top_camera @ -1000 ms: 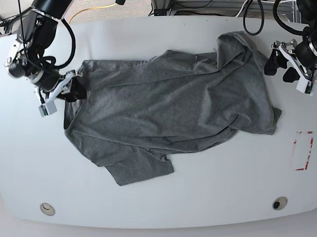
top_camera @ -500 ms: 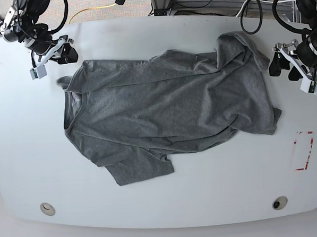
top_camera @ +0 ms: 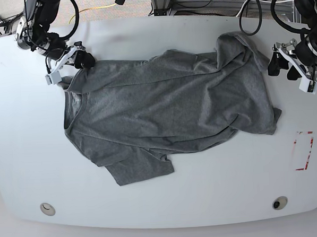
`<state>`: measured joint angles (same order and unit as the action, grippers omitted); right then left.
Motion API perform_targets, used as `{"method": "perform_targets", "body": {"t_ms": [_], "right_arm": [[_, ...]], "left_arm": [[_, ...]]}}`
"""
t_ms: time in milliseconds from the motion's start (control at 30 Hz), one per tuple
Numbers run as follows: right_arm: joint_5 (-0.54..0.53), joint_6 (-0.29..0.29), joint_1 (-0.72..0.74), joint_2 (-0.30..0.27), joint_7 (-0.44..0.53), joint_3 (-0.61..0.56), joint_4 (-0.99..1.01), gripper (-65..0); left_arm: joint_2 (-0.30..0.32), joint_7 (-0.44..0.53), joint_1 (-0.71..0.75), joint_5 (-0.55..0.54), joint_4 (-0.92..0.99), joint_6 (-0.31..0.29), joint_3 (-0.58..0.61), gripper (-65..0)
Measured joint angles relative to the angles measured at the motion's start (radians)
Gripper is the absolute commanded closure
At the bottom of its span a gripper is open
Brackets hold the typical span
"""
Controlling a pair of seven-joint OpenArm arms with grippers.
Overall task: Fold the T-shirt properly
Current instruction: 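Release the shirt with the right gripper and raise it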
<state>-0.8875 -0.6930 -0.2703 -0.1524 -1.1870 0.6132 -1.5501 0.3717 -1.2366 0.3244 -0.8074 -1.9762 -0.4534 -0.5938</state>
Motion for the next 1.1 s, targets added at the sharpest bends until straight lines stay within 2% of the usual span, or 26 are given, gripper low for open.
{"method": "perform_targets", "body": {"t_ms": [133, 400, 567, 633, 767, 867, 933, 1100], "right_arm": [[-0.005, -0.003, 0.001, 0.032, 0.006, 0.000, 0.000, -20.1], [0.005, -0.006, 0.000, 0.033, 0.051, -0.005, 0.010, -21.4], [0.044, -0.019, 0.024, 0.034, 0.080, -0.003, 0.024, -34.6], [0.072, -0.019, 0.039, 0.033, 0.088, -0.004, 0.024, -35.8], [0.081, -0.018, 0.044, 0.034, 0.096, -0.003, 0.022, -26.3], [0.106, -0.014, 0.048, 0.033, 0.093, -0.003, 0.023, -8.4], [0.122, -0.011, 0.048, 0.033, 0.093, -0.003, 0.026, 0.0], [0.122, -0.007, 0.040, 0.034, 0.085, -0.003, 0.026, 0.0]], "left_arm": [[0.000, 0.000, 0.000, 0.000, 0.000, 0.000, 0.000, -37.8], [0.000, 0.000, 0.000, 0.000, 0.000, 0.000, 0.000, -37.8], [0.000, 0.000, 0.000, 0.000, 0.000, 0.000, 0.000, -37.8], [0.000, 0.000, 0.002, 0.000, 0.000, 0.000, 0.000, -37.8], [0.000, 0.000, 0.003, 0.000, 0.000, 0.000, 0.000, -37.8], [0.000, 0.000, 0.002, 0.000, 0.000, 0.000, 0.000, -37.8], [0.000, 0.000, 0.002, 0.000, 0.000, 0.000, 0.000, -37.8], [0.000, 0.000, 0.002, 0.000, 0.000, 0.000, 0.000, -37.8]]}}
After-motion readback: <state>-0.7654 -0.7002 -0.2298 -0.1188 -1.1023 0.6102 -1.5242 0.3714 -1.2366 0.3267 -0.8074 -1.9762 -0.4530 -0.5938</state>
